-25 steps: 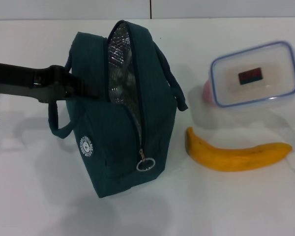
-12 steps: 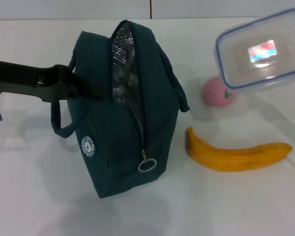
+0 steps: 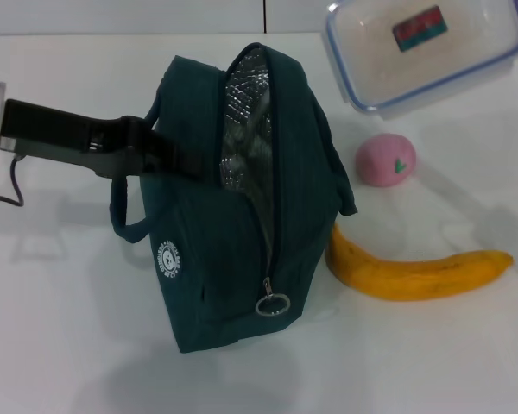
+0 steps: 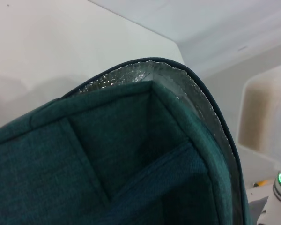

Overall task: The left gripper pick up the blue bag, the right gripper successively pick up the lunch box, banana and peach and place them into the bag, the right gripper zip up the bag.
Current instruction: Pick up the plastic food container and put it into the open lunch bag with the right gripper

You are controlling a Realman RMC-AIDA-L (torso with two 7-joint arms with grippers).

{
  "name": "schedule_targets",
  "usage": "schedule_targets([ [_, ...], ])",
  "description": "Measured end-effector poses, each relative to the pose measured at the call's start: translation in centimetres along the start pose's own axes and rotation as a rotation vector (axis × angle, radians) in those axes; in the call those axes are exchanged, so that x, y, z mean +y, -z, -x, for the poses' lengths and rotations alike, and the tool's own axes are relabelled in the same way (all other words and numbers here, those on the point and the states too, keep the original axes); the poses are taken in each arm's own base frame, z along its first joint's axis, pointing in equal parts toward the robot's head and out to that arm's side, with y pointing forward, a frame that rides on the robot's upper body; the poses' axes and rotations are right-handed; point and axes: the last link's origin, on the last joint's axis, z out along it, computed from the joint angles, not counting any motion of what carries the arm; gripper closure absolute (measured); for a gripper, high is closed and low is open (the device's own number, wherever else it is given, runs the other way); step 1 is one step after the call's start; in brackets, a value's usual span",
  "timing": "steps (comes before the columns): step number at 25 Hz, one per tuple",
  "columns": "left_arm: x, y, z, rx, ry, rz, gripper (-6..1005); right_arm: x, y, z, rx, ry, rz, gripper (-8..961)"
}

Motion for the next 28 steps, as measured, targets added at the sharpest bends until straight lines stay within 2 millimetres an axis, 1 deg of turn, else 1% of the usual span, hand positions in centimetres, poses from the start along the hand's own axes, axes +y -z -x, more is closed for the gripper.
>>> schedule_targets([
  [7,0.7,-1.0,-0.8,-0.035,-0.021,0.013,968,-0.1,-4.2,-0.7,0.079,-0.047,0.056,859],
  [12,1.2,-1.9,-1.2,-0.072,-0.047,0.020,968,-1.2,-6.1,-1.2,0.140,-0.055,0.000,858],
  [16,1.3,-2.0,-1.2,-0.077,-0.059,0.023,968,-2.0,-6.4,-1.7,0.179,-0.055,-0.060,858],
  [20,1.1,-1.8,-1.1,-0.067,-0.055,0.024,968,-3.1,-5.8,-2.0,0.206,-0.046,-0.143,859],
  [28,1.0,-1.7,-1.2,-0.058,-0.062,0.020,968,-4.2,-5.4,-2.4,0.230,-0.043,-0.219,854],
])
